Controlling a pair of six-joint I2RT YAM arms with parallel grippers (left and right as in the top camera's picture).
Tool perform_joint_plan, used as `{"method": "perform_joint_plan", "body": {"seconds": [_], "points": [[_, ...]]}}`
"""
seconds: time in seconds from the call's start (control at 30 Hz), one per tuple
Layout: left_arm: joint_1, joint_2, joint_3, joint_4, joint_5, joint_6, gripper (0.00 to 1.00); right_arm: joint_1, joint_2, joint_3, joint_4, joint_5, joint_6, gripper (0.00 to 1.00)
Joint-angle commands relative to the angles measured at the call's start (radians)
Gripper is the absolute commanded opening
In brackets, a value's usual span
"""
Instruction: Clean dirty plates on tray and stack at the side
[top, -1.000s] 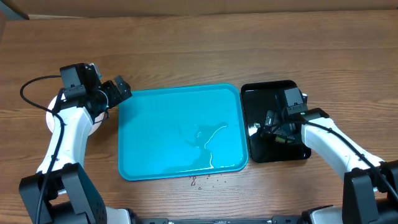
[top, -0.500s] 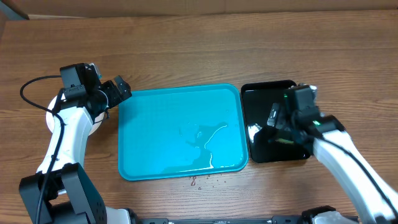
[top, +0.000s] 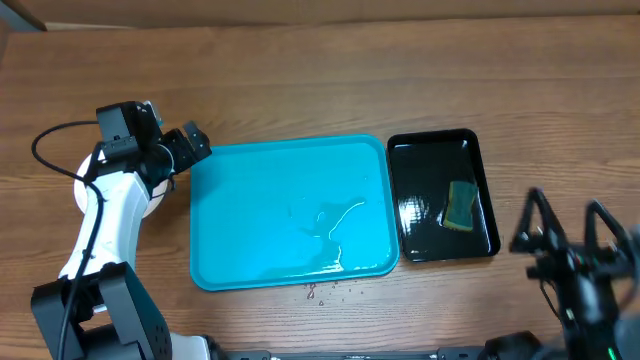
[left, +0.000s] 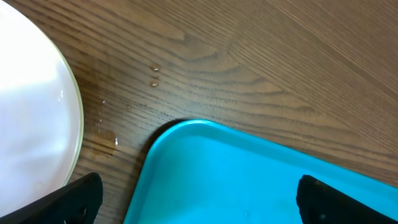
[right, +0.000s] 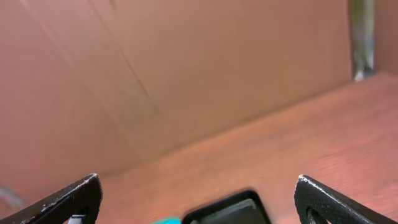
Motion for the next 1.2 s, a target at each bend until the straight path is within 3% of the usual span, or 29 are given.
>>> {"method": "perform_joint_plan", "body": {"seconds": [0.0, 0.2, 0.5, 0.67, 0.97, 1.17], "points": [[-0.005, -0.027, 0.006, 0.0, -0.007, 0.019, 1.0, -0.003, -0.129, 0.001, 0.0, 0.07, -0.007, 1.0], [-0.005, -0.027, 0.006, 0.0, -0.007, 0.019, 1.0, -0.053, -0.236, -0.08, 0.124, 0.067, -0.052, 1.0], [-0.005, -0.027, 0.006, 0.0, -0.007, 0.019, 1.0, -0.249, -0.274, -0.448, 0.723, -0.17, -0.051, 1.0], [-0.005, -0.027, 0.006, 0.0, -0.007, 0.019, 1.0, -0.264, -0.274, -0.621, 0.946, -0.184, -0.051, 1.0], [-0.005, -0.027, 0.006, 0.0, -0.007, 0.019, 1.0, -0.263, -0.275, -0.807, 1.009, -0.224, -0.051, 1.0], [-0.005, -0.027, 0.006, 0.0, -0.007, 0.019, 1.0, -0.263, -0.275, -0.813, 0.762, -0.237, -0.058, 1.0]]}}
